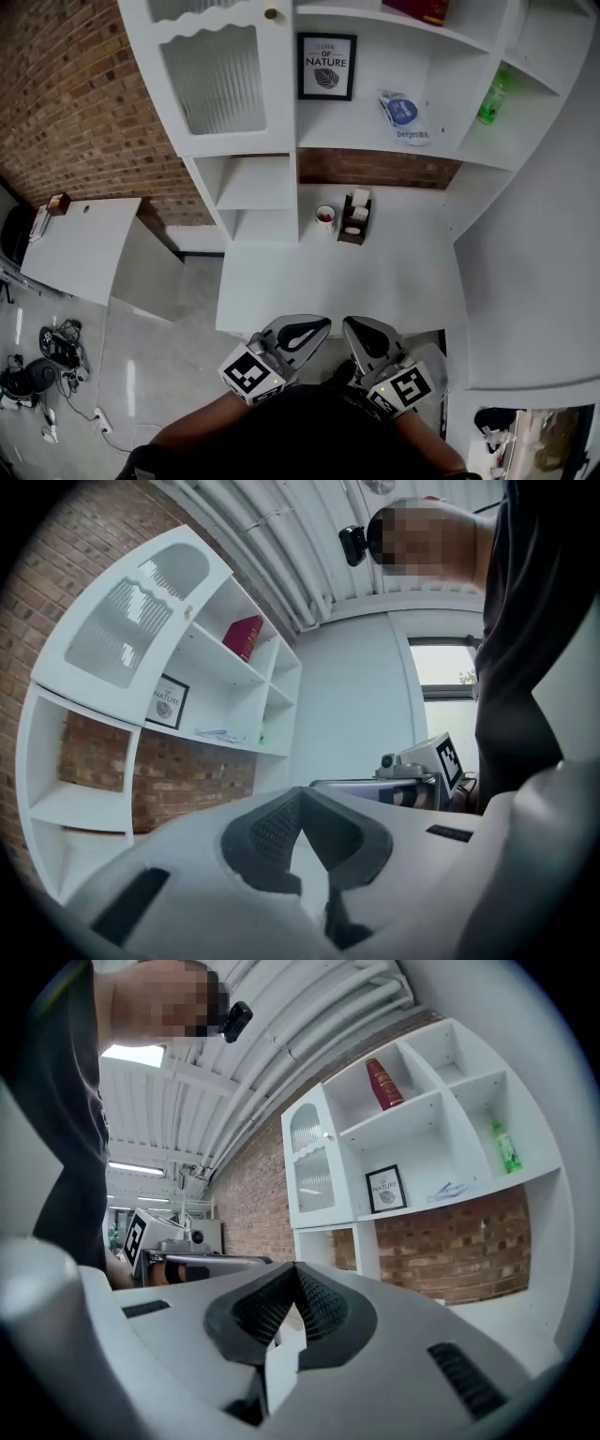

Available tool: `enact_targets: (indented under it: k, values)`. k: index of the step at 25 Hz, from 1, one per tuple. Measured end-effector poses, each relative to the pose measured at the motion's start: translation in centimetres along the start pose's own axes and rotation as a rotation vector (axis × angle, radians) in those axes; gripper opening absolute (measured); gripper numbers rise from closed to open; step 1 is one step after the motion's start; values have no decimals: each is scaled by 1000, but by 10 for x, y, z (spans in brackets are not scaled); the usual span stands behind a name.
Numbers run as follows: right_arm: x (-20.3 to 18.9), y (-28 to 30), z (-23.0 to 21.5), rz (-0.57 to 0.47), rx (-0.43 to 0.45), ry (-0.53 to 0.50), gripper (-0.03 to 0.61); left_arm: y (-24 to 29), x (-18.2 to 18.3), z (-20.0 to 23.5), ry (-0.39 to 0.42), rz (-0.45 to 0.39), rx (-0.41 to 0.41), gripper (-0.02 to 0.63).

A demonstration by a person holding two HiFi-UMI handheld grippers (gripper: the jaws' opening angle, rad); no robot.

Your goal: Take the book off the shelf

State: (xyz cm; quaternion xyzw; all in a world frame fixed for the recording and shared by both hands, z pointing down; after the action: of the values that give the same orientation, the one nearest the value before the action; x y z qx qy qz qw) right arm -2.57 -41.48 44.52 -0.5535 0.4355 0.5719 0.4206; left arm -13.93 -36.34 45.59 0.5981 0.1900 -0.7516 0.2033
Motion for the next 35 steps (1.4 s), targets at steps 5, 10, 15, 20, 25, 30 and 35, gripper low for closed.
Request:
enact_targets:
  k: [5,10,15,20,25,30,35]
  values:
    - [16,-13,-72,-18,6,-46,15,68,12,6,3,-19,12,8]
    - [26,-17,-125,-29,42,-56,15,117,26,16,50,-26,26,8]
    - [54,-8,-159,-57,43,-108,15,142,52,32,95,-11,-11,8]
    - [106,12,-188,-110,13,-218,17,160,97,57,176,-7,-82,8]
    - [163,34,-205,-139,33,-255,18,172,164,69,202,-47,-187,8]
    - [221,51,-223,-163,16,-245,18,181,222,77,338,-34,-253,8]
    - [292,68,-242,-169,-65,-309,21,193,279,82,445,-59,-289,8]
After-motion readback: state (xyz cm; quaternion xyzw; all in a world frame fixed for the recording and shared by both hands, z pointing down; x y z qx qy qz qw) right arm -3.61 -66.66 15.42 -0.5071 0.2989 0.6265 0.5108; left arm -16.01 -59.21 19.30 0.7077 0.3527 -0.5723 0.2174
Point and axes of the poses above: the fingertips, and each gripper's own axes: y forward along the fingers, z to its left, x out of its top, the point moved 6 cm from there along -y, backward along the fingers, and after that the axes turned 6 degrees about -y, right-handed, at the moved point
